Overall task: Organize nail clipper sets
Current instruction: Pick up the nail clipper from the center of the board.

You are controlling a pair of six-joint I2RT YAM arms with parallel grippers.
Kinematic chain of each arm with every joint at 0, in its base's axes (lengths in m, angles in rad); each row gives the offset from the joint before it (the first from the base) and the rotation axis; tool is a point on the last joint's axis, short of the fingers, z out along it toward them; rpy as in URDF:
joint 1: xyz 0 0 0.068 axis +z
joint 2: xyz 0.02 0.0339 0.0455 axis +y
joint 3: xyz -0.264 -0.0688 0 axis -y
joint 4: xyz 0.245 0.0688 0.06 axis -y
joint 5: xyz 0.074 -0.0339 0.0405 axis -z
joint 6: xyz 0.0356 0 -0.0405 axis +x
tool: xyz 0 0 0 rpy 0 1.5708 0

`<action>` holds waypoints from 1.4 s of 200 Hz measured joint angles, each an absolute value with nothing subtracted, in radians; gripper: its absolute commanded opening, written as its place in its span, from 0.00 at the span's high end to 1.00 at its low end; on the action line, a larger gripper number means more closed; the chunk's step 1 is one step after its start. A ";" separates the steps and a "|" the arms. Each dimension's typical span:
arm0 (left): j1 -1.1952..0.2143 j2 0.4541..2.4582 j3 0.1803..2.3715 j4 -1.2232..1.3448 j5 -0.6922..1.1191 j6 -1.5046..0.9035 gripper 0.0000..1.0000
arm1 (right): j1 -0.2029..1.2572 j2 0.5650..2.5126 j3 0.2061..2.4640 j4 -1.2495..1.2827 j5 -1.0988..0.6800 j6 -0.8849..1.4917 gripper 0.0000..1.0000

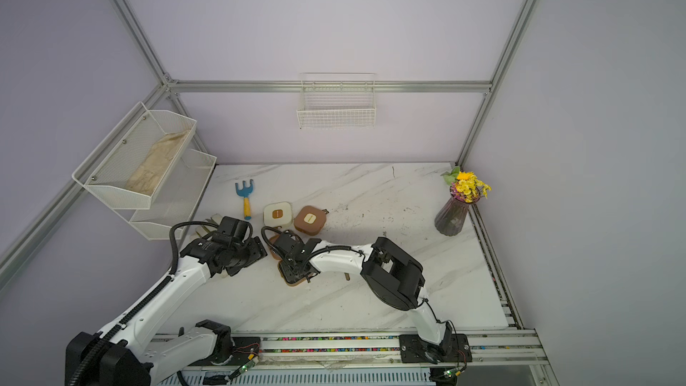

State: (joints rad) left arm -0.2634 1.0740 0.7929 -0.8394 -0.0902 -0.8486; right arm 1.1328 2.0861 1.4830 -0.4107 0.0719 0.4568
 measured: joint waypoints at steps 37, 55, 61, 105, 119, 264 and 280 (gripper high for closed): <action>-0.257 1.066 0.787 -0.843 -0.089 -0.845 0.21 | 1.155 2.087 1.484 -0.411 0.114 0.465 0.78; -0.256 1.065 0.787 -0.844 -0.089 -0.845 0.21 | 1.169 2.090 1.489 -0.421 0.152 0.471 0.82; -0.256 1.064 0.787 -0.845 -0.088 -0.845 0.21 | 1.174 2.092 1.493 -0.424 0.164 0.475 0.82; -0.255 1.043 0.767 -0.847 -0.081 -0.845 0.21 | 1.192 2.106 1.512 -0.447 0.221 0.495 0.84; -0.255 1.034 0.761 -0.847 -0.078 -0.845 0.21 | 1.193 2.107 1.516 -0.453 0.231 0.501 0.84; -0.255 1.025 0.754 -0.820 -0.017 -0.838 0.18 | 1.193 1.983 1.620 -0.667 0.363 0.477 0.43; -0.255 1.039 0.754 -0.814 -0.003 -0.826 0.17 | 1.176 1.850 1.551 -0.670 0.360 0.474 0.43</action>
